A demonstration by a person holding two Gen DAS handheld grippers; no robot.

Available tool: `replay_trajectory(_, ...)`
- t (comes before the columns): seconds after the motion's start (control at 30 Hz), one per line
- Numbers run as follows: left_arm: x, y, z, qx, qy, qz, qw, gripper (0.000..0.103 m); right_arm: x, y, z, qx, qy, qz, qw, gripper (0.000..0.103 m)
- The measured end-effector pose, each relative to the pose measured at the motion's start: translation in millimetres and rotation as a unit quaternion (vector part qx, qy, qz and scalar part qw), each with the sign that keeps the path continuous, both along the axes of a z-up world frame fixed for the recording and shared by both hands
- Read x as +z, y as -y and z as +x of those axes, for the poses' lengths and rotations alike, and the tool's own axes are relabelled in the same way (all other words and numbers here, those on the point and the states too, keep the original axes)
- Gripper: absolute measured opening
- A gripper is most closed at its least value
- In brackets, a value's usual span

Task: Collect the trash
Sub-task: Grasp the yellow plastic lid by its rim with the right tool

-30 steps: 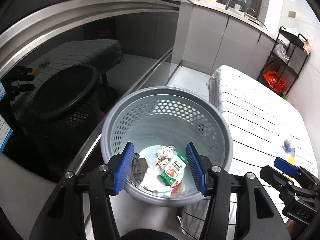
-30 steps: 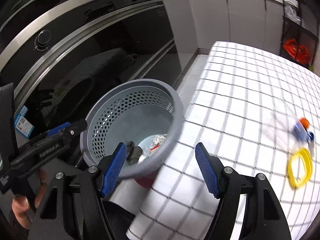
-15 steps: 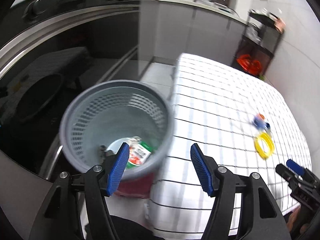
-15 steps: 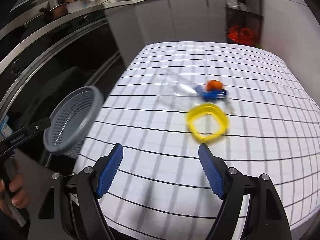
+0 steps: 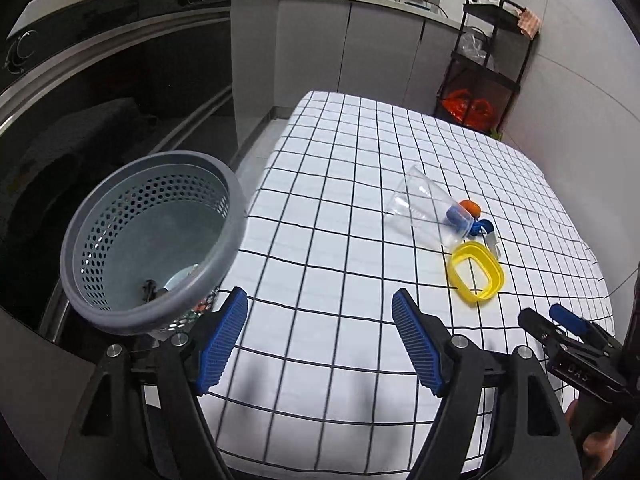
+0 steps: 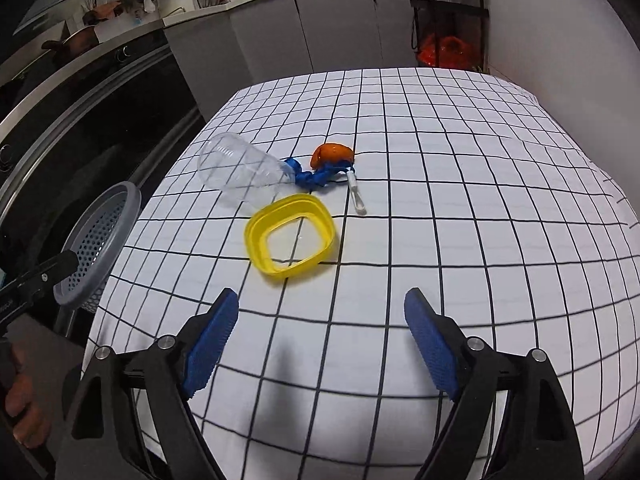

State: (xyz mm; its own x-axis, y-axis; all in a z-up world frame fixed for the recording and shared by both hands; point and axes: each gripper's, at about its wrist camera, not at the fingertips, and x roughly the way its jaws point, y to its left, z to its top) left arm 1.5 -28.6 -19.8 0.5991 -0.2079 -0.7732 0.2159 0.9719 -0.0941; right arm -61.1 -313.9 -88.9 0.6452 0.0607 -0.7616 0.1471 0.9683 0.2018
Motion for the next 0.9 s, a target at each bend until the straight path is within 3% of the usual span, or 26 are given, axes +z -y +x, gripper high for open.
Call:
replay_trajectory(0.4,-15,7,5,0.007,-0.017,0.015,0.9997,0.091,-28,-10,46,0.038,-0.035,-0.011,0.999,0.084)
replay_trajectory(0.9,-25,1,15,0.021,-0.026,0.021,0.9992,0.093,-34,-27,85,0.059,-0.053,-0.040,0.996,0.085)
